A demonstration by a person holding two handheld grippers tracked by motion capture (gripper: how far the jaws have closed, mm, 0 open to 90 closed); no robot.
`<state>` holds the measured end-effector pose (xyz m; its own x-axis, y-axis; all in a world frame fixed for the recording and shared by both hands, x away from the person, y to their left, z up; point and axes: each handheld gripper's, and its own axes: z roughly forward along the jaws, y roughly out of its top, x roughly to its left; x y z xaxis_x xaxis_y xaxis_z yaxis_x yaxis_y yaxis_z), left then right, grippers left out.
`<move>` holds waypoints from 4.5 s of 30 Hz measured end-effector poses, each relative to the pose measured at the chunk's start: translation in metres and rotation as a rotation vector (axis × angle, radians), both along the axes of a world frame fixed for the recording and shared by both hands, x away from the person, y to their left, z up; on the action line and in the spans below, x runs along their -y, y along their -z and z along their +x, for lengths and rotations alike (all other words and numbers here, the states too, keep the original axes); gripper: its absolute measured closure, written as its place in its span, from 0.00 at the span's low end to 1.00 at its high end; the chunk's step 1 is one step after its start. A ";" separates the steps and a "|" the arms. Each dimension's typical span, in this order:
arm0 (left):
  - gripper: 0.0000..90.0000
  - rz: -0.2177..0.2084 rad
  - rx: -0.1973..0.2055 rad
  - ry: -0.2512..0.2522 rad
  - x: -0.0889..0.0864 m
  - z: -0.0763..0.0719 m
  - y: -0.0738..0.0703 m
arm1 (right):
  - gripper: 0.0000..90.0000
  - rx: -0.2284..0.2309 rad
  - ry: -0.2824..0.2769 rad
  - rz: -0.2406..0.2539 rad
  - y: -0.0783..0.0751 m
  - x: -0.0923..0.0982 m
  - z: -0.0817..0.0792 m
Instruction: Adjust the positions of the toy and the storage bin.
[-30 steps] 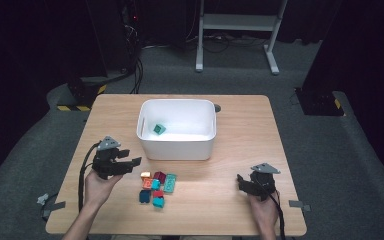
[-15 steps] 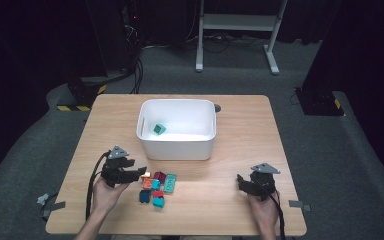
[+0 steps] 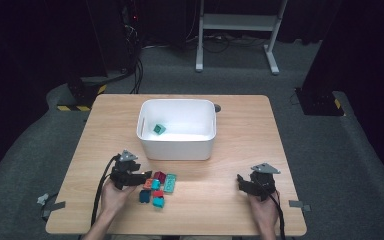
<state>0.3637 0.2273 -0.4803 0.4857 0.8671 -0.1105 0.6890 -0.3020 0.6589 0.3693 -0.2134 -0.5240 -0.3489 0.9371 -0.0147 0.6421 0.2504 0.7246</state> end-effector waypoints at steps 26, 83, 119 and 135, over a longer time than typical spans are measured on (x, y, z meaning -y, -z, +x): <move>0.51 -0.010 -0.035 -0.037 -0.001 0.008 0.017 | 0.29 0.000 0.000 0.000 0.000 0.000 0.000; 0.60 0.012 -0.017 -0.009 -0.011 0.007 0.008 | 0.29 0.000 0.000 0.000 0.000 0.000 0.000; 0.61 -0.058 0.027 0.069 -0.019 0.007 -0.068 | 0.29 -0.001 0.000 0.002 0.000 0.000 0.000; 0.61 -0.079 0.058 0.078 -0.023 0.015 -0.100 | 0.29 -0.001 0.000 0.002 0.000 0.000 0.000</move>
